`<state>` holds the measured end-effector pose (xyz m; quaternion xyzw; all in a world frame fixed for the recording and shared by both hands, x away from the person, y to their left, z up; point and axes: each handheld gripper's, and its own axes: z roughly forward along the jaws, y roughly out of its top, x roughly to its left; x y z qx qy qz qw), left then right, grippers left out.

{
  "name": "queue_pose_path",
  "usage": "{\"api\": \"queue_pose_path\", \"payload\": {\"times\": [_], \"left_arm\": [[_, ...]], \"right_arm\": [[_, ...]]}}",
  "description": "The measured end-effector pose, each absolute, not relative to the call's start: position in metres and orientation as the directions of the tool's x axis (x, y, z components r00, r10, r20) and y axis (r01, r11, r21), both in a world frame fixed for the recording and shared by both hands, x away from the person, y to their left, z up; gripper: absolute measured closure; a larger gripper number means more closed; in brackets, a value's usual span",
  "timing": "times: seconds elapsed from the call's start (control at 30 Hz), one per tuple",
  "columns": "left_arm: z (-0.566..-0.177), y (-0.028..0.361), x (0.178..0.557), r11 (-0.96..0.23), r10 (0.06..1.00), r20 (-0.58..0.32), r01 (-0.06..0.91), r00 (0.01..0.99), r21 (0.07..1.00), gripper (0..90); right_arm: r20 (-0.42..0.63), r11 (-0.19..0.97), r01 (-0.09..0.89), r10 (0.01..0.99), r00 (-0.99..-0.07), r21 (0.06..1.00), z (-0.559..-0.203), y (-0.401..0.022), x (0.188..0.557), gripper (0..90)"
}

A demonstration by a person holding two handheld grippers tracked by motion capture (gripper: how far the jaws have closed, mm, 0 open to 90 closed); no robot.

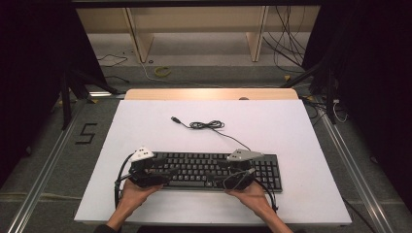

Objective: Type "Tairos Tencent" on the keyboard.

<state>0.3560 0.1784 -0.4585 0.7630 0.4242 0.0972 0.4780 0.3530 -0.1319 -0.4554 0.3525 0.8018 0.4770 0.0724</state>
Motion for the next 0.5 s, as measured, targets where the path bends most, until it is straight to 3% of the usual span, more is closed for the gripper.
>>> {"api": "queue_pose_path", "payload": {"times": [0.3, 0.5], "left_arm": [[-0.46, 0.169, 0.368, -0.194, 0.736, -0.257, 0.559, 0.626, 0.806, 33.3], [-0.464, 0.162, 0.375, -0.231, 0.745, -0.233, 0.57, 0.624, 0.788, 52.0]], "right_arm": [[0.219, 0.259, 0.49, 0.658, -0.72, 0.832, -0.451, -0.155, 0.345, 32.1], [0.219, 0.251, 0.494, 0.67, -0.71, 0.832, -0.452, -0.166, 0.34, 31.7]]}}
